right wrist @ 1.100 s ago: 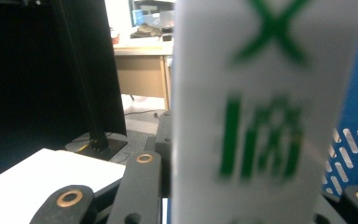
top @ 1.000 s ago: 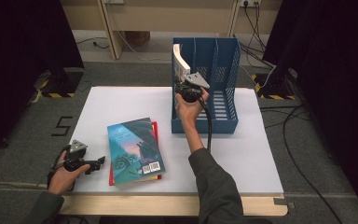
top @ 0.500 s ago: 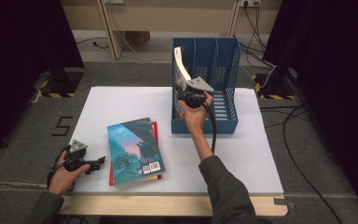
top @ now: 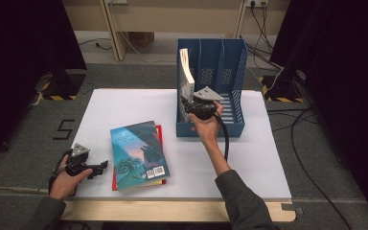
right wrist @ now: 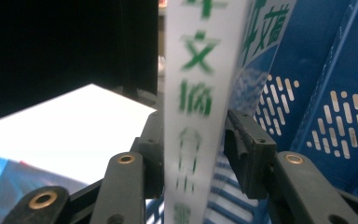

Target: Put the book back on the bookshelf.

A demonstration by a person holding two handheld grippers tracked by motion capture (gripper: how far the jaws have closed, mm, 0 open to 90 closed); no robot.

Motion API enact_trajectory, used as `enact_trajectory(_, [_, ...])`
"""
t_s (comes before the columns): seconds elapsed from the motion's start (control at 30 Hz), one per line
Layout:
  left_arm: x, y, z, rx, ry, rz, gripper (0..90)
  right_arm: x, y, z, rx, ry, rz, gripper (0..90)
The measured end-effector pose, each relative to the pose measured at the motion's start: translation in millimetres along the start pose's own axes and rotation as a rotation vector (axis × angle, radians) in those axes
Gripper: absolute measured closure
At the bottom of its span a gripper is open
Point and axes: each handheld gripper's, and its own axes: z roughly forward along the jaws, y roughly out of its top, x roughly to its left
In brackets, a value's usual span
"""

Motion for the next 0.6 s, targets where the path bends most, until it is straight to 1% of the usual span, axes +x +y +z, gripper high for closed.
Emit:
enact_trajectory(0.1, [0.0,0.0,0.0,0.000,0.000,0.000,8.6,0.7,-0.8,-4.1,0.023,0.021,-0.049,60.4])
enact_trajectory(0.13, [0.0,0.0,0.0,0.000,0.000,0.000,8.6,1.0,-0.9,-4.9,0.028,0.026,-0.053,60.4])
enact_trajectory(0.17, [0.0,0.0,0.0,0.000,0.000,0.000,8.6,1.2,-1.0,-6.0,0.033,0.027,-0.060,60.4])
enact_trajectory(0.3, [0.0,0.0,0.0,0.000,0.000,0.000,8.6,4.7,-1.1,-8.3,0.052,0.016,-0.111,60.3])
enact_trajectory(0.37, [0.1,0.1,-0.1,0.001,0.000,0.001,8.6,5.6,-1.1,-7.8,0.051,0.020,-0.118,60.7])
enact_trajectory(0.43, [0.0,0.1,-0.1,0.002,0.000,0.002,8.6,5.5,-1.2,-6.1,0.045,0.025,-0.114,61.5])
enact_trajectory(0.5, [0.0,0.1,-0.1,0.002,0.001,0.002,8.6,6.3,-0.8,-4.4,0.043,0.021,-0.111,63.0])
enact_trajectory(0.57, [0.0,0.1,-0.1,0.002,0.001,0.002,8.6,8.4,0.5,-2.0,0.047,0.013,-0.141,64.5])
enact_trajectory(0.6, [0.1,0.1,-0.1,0.002,0.000,0.002,8.6,9.0,1.2,-1.1,0.050,0.011,-0.149,64.5])
